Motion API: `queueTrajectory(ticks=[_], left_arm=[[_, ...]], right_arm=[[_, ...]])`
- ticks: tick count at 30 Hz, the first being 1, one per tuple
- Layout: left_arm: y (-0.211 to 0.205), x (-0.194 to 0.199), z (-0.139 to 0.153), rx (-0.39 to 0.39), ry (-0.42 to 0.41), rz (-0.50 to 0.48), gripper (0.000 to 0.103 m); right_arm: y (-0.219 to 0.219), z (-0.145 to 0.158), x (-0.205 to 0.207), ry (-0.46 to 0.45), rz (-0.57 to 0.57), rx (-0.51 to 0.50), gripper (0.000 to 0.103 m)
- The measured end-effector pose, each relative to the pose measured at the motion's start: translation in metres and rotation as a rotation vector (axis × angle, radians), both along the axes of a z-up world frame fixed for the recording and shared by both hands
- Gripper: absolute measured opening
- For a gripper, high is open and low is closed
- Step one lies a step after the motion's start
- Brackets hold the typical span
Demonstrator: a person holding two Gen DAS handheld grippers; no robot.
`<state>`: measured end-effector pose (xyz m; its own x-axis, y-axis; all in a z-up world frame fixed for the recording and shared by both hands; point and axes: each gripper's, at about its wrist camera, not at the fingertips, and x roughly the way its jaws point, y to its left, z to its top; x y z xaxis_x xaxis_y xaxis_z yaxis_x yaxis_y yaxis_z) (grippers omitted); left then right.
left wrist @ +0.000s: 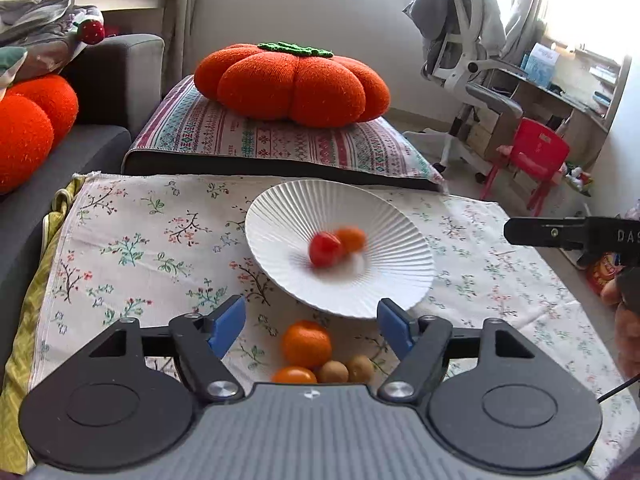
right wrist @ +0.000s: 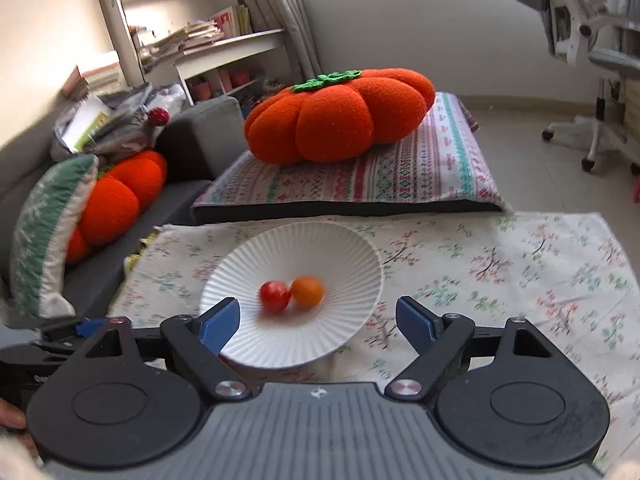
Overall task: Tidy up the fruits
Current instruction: 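Move the left tool to the large red tomato and grasp it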
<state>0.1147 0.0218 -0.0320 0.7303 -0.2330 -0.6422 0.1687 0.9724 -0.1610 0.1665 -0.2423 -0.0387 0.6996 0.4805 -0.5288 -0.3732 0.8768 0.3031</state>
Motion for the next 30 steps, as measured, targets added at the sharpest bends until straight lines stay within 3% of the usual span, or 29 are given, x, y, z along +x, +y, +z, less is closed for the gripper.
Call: queueTrajectory(ticks=[6,15,22,30], left_arm=[[0.003,-0.020,0.000,-0.019,0.006,-0.021,0.067],[-0.001,-0.050,-0.017,0.010,0.039,-0.064,0.068],[-0.015,-0.068,-0.035,0.059,0.064,-0.096,0.067],[-0.025,-0.070,-0.051,0.101,0.094,-0.137,0.042]], right_arm=[[-0.011,0.002,-0.014,0.073,0.042,0.126,0.086],[-0.007,-0.010,-0.039,0.120,0.080,0.100,0.084],[0.009,-0.025,-0.047,0.180,0.118,0.091,0.074],[0.024,-0.033,-0.051,0.192,0.139,0.042,0.073]])
